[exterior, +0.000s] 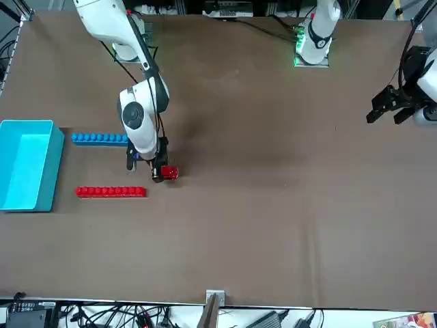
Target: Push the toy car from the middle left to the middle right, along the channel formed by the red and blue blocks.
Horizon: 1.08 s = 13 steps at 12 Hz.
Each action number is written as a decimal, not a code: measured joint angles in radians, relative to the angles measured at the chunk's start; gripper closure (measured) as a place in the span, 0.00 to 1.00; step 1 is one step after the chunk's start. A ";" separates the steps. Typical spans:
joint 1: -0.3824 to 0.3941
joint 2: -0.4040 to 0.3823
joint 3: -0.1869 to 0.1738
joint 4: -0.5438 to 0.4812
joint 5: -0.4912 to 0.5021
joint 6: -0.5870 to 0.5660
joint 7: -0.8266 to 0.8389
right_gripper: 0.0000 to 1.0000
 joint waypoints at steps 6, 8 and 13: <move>0.004 0.011 0.000 0.004 0.000 0.003 0.007 0.56; 0.004 0.011 0.000 0.004 0.000 0.003 0.020 0.58; 0.006 0.015 0.000 0.011 0.000 -0.001 0.055 0.58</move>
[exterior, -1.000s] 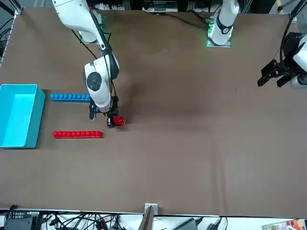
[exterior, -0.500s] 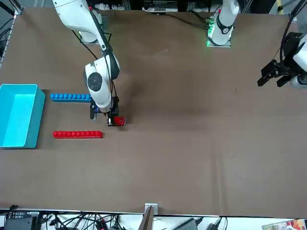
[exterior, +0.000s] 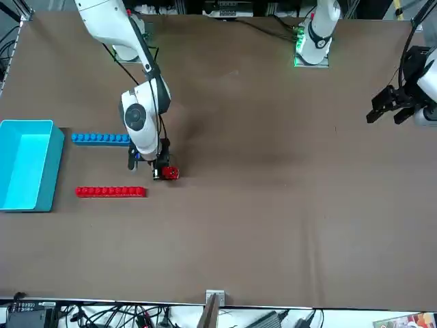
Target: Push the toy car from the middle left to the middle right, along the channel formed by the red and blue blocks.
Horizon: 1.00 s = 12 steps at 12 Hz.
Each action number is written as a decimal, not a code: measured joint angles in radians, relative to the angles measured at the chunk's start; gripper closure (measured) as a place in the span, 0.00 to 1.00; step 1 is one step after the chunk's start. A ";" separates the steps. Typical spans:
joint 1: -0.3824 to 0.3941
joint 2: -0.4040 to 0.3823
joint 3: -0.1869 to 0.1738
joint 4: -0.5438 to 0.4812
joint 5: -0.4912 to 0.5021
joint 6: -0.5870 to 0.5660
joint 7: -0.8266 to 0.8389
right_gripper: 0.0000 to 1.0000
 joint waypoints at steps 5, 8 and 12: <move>0.014 0.019 0.001 0.030 0.000 -0.009 0.051 0.58; 0.034 0.040 0.001 0.066 0.001 -0.019 0.090 0.58; 0.050 0.066 0.002 0.109 0.002 -0.029 0.135 0.58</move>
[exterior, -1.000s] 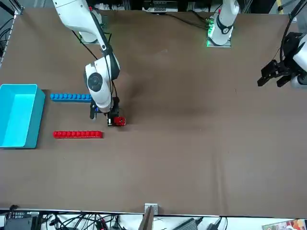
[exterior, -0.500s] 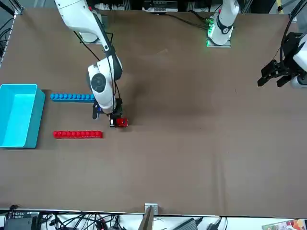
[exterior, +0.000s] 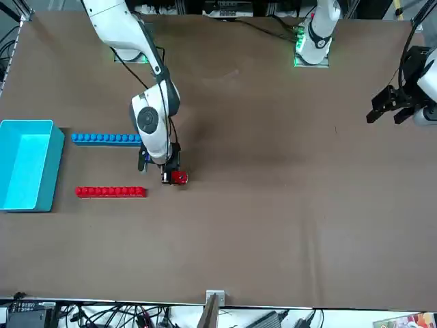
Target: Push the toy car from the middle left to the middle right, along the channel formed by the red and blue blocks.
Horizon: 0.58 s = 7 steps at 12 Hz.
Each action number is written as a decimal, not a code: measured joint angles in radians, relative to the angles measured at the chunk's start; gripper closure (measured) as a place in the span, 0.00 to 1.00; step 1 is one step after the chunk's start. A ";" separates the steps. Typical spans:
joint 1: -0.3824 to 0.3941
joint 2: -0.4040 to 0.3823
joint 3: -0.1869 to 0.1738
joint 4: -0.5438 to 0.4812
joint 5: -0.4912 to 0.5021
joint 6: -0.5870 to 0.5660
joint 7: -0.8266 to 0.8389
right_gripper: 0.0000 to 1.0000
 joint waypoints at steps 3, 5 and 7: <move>0.010 0.017 0.001 0.028 0.001 -0.004 0.029 0.58; 0.018 0.029 0.001 0.046 0.001 -0.005 0.052 0.58; 0.030 0.045 0.001 0.071 0.001 -0.009 0.072 0.58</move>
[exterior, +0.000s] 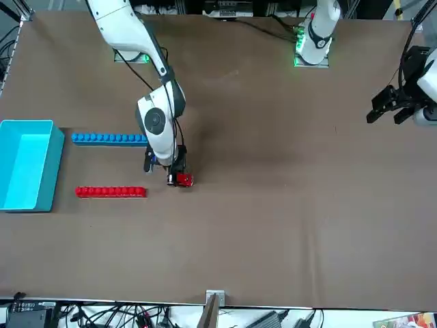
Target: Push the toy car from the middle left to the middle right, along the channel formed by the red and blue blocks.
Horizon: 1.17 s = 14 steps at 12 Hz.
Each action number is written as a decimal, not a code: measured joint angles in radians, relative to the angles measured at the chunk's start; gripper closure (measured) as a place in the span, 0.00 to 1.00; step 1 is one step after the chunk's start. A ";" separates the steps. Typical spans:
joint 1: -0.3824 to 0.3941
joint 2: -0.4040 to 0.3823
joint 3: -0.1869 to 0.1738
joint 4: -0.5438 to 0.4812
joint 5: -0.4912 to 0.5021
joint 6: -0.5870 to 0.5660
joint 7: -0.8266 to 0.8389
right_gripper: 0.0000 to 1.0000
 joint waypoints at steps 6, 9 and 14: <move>0.010 0.016 0.000 0.026 0.016 0.000 0.004 0.58; 0.022 0.029 0.000 0.046 0.016 0.000 0.005 0.58; 0.037 0.046 0.000 0.073 0.016 0.002 0.007 0.58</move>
